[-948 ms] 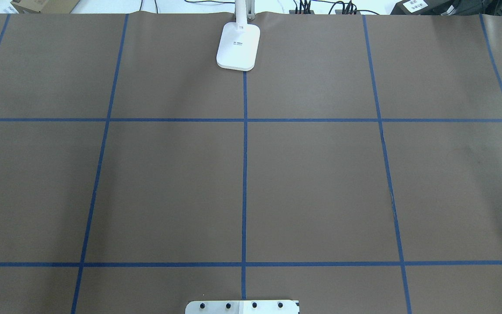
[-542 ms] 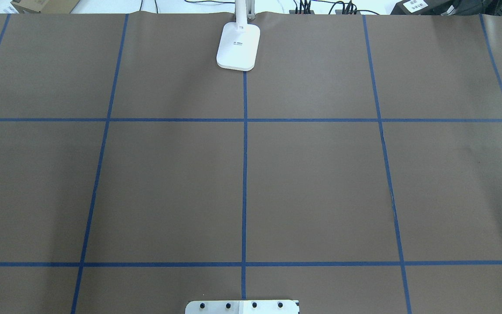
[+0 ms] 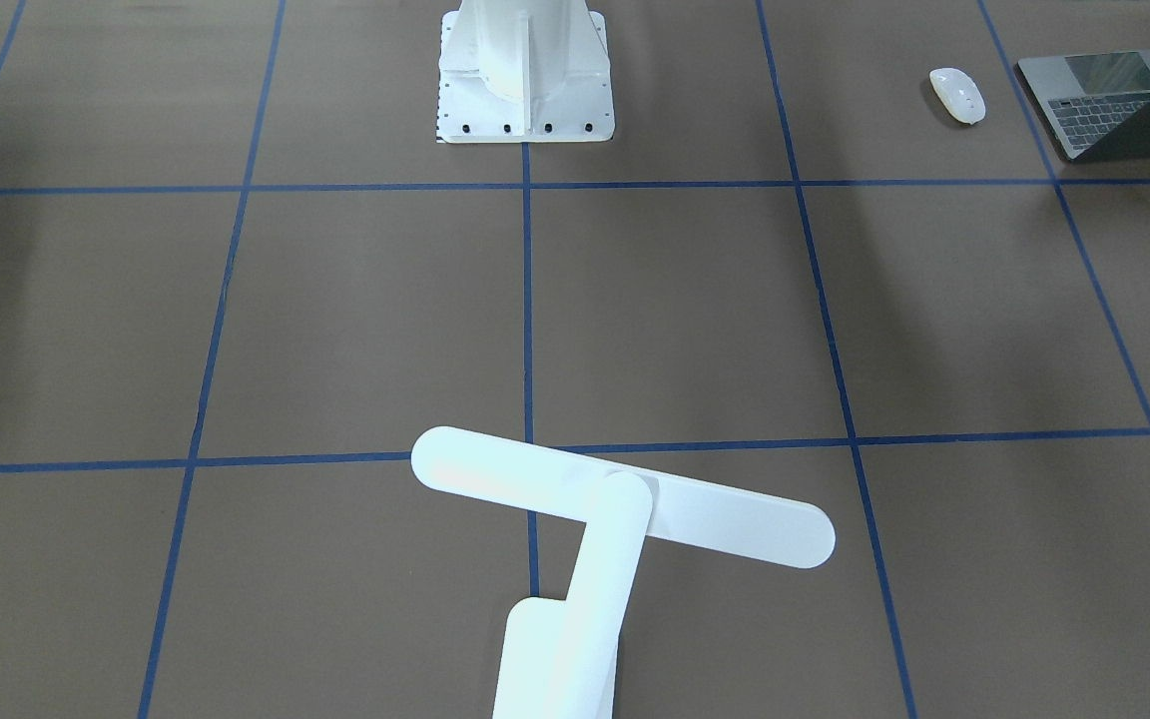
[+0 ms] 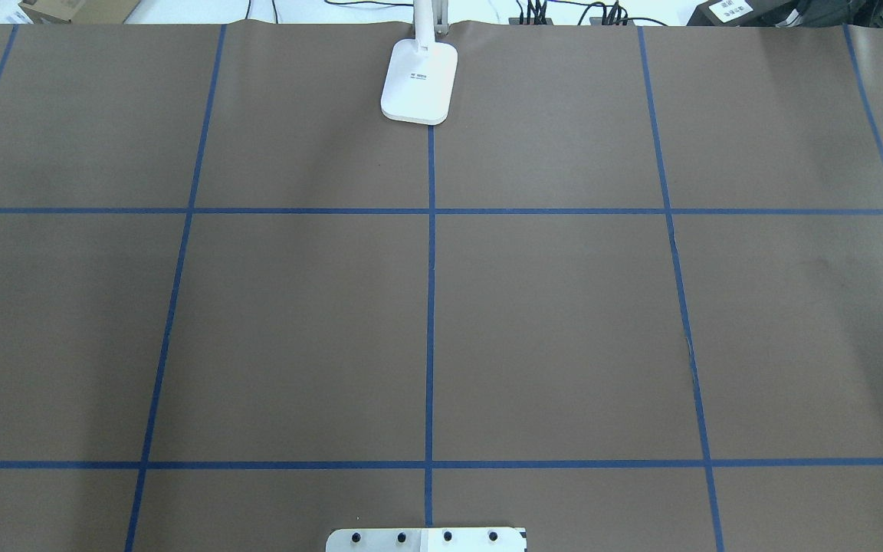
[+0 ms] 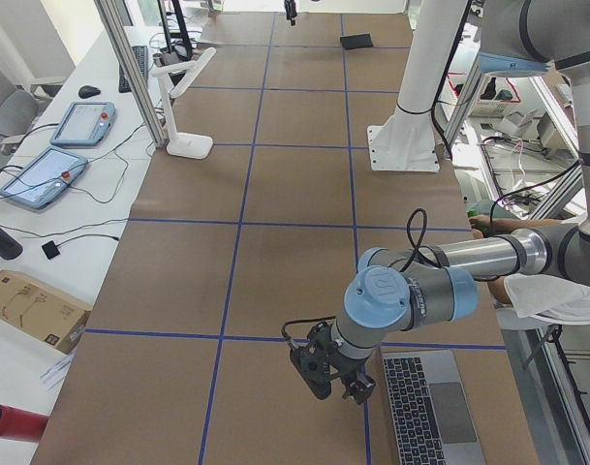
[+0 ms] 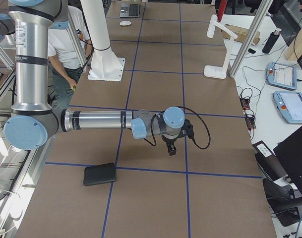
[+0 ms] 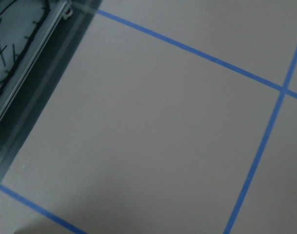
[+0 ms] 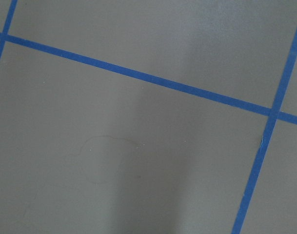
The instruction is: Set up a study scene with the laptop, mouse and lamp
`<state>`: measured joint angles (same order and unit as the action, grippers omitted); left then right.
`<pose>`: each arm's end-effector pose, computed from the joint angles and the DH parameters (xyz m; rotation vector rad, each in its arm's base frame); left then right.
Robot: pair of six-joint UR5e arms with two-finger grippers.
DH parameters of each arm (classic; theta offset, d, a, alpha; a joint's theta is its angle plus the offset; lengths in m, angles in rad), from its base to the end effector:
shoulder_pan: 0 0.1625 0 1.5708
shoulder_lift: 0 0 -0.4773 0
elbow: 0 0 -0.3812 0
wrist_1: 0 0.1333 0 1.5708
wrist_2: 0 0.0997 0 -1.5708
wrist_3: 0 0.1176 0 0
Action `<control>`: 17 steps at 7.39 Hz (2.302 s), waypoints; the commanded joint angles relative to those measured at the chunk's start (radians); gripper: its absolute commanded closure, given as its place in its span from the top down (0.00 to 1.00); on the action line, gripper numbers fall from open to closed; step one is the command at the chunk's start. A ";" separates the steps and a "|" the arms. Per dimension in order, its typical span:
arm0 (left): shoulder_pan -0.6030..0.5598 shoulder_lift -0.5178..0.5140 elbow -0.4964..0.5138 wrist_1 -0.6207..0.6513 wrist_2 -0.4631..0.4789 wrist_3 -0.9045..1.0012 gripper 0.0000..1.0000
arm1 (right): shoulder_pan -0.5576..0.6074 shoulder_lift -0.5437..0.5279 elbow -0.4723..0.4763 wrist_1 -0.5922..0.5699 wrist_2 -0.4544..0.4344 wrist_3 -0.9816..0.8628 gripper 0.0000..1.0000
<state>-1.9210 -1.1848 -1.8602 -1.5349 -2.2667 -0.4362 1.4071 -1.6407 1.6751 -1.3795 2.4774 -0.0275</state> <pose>-0.1527 -0.2494 0.7441 -0.1613 0.7084 -0.7987 -0.0350 -0.4615 0.6739 0.1485 -0.9177 -0.2796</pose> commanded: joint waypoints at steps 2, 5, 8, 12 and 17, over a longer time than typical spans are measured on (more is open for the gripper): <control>-0.042 0.129 -0.016 0.025 0.002 -0.076 0.99 | -0.002 -0.036 0.028 0.043 0.018 0.000 0.99; -0.049 0.133 0.001 0.029 0.009 -0.155 0.99 | -0.002 -0.044 0.031 0.051 0.066 0.000 0.99; -0.052 0.125 0.024 0.021 -0.002 -0.220 0.99 | -0.002 -0.065 0.055 0.062 0.066 0.000 0.99; -0.052 0.137 0.053 0.016 -0.005 -0.273 0.99 | -0.002 -0.065 0.063 0.062 0.068 0.001 0.99; -0.052 0.137 0.096 0.019 -0.051 -0.297 0.61 | -0.002 -0.065 0.064 0.062 0.068 0.001 0.99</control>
<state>-1.9742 -1.0477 -1.7711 -1.5159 -2.3170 -0.7270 1.4051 -1.7058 1.7395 -1.3177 2.5449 -0.0262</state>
